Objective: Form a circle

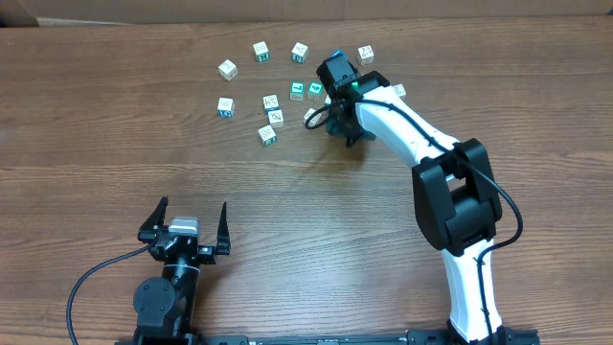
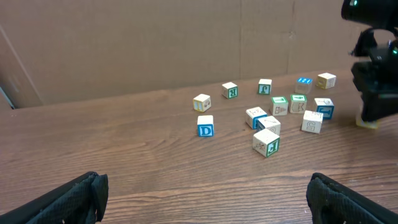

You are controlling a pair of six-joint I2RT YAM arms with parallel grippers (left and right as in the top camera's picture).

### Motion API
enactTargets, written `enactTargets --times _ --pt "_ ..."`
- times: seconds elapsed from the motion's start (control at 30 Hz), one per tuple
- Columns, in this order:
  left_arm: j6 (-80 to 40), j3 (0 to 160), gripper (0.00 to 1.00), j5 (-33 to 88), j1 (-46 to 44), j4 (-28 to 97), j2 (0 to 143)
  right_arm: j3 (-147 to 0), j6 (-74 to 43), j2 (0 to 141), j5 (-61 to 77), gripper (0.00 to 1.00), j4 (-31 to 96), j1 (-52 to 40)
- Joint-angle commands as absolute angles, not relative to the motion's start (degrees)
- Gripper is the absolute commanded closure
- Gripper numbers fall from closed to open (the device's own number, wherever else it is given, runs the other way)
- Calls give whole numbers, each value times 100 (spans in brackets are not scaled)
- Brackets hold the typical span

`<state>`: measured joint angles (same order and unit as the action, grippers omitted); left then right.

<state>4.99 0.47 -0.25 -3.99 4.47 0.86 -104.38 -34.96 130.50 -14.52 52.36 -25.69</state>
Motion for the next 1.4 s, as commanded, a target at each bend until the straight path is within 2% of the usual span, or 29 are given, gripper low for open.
enactTargets --times 0.0,0.2,0.27,0.3,0.43,0.53,0.57,0.67,1.07,1.27,1.37 --pt "642 27 1 -40 -366 443 25 -10420 -3489 12914 -1984 96 4864 -2427" --pt "644 27 0 -43 -366 443 25 -10438 -2862 12914 -888 96 3948 -2364" --pt "642 27 0 -40 -366 443 25 -10449 -2867 12914 -679 92 3809 -2366" --pt "644 27 1 -43 -366 443 25 -10449 -2869 12914 -550 88 3743 -2366" --pt "642 27 1 -43 -366 443 25 -10447 -2869 12914 -119 60 3632 -2410" --pt "642 27 0 -40 -366 443 25 -10447 -2871 12919 -134 47 3623 -2510" --pt "642 27 1 -43 -366 443 25 -10447 -2871 12927 -137 39 3625 -2547" --pt "642 27 0 -40 -366 443 25 -10440 -3044 12986 -139 27 3627 -2635" --pt "642 27 1 -43 -366 443 25 -10420 -3306 13290 -843 30 3621 -2987" --pt "642 27 0 -40 -366 443 25 -10420 -3326 13290 -899 37 3682 -3004" --pt "642 27 0 -43 -366 443 25 -10420 -3326 13290 -897 46 3691 -3004"
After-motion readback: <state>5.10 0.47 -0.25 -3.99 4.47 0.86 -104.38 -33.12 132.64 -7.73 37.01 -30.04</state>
